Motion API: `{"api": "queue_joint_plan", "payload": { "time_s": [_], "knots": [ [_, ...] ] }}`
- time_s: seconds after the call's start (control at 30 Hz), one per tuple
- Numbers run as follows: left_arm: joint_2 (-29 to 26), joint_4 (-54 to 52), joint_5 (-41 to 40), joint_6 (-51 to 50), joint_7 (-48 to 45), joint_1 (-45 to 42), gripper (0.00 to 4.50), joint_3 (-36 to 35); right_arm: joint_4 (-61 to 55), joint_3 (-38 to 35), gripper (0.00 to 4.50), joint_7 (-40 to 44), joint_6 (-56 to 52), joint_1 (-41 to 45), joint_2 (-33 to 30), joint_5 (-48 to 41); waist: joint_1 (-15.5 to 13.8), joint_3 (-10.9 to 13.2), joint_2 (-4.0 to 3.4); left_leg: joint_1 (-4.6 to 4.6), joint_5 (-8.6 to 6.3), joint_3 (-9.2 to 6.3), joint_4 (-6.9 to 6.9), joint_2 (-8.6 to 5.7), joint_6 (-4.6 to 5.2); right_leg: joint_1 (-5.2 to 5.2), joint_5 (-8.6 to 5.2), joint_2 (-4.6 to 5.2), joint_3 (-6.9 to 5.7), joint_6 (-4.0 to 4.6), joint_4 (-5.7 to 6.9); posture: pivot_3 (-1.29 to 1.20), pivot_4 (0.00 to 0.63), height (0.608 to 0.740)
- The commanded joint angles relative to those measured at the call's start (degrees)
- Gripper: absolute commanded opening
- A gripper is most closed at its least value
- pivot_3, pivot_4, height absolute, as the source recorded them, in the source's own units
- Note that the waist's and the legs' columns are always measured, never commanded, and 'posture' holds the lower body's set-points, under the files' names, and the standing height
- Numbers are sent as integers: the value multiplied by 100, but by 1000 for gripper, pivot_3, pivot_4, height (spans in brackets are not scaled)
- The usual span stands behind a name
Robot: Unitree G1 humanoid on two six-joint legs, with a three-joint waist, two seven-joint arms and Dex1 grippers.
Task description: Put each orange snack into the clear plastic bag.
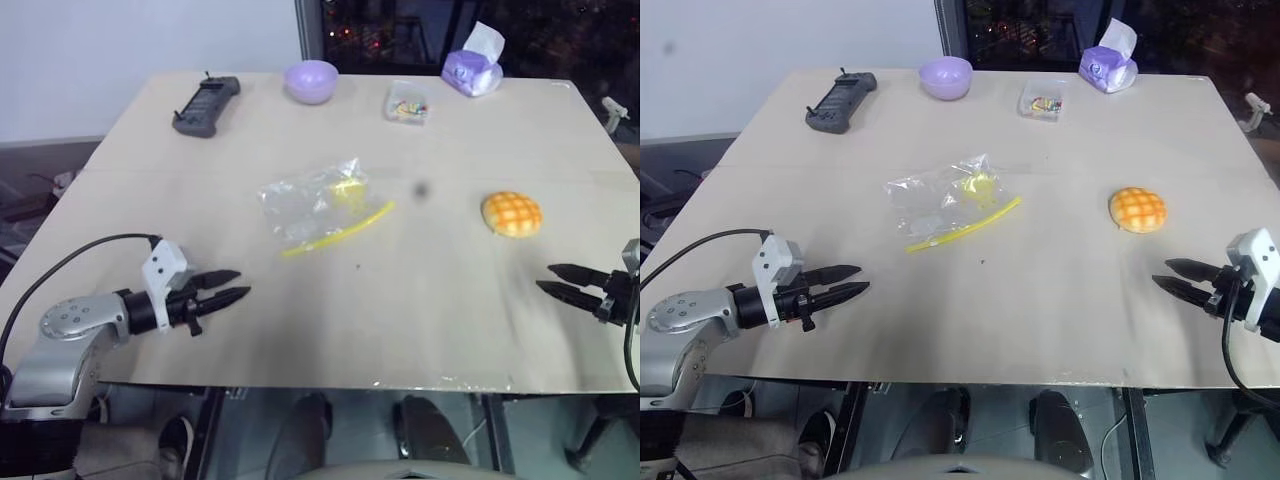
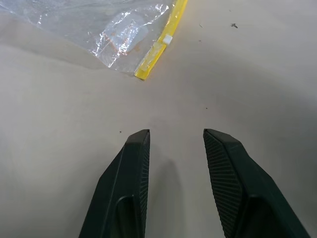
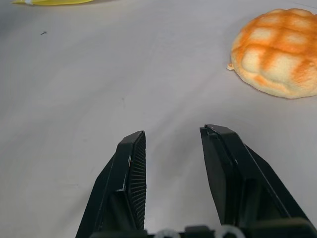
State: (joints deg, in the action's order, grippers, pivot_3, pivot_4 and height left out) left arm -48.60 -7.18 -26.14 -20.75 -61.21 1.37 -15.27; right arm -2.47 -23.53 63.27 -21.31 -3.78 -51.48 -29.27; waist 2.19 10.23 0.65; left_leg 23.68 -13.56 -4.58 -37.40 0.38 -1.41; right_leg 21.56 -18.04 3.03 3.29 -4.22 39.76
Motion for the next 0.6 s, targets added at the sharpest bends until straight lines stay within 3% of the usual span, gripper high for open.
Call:
{"api": "queue_joint_plan", "payload": {
  "time_s": [0.03, 0.6],
  "knots": [
    [23, -246, -104, -3, 88, -54, 1824, -134, -218, -249, 1897, 60, 73, -55, -79, -97, -1, 0, 0, 0, 0, 0, 0, 0, 0, 0, 0, 0, 0, 0, 0, 0, 150, 740],
    [126, -98, 142, 118, 422, -374, 1824, 165, -386, -198, 1897, -64, -51, 9, -61, -124, -3, 0, 0, 1, 0, -1, 0, 0, 0, 0, 0, 0, -1, 0, 0, 0, 150, 740]
  ]
}}
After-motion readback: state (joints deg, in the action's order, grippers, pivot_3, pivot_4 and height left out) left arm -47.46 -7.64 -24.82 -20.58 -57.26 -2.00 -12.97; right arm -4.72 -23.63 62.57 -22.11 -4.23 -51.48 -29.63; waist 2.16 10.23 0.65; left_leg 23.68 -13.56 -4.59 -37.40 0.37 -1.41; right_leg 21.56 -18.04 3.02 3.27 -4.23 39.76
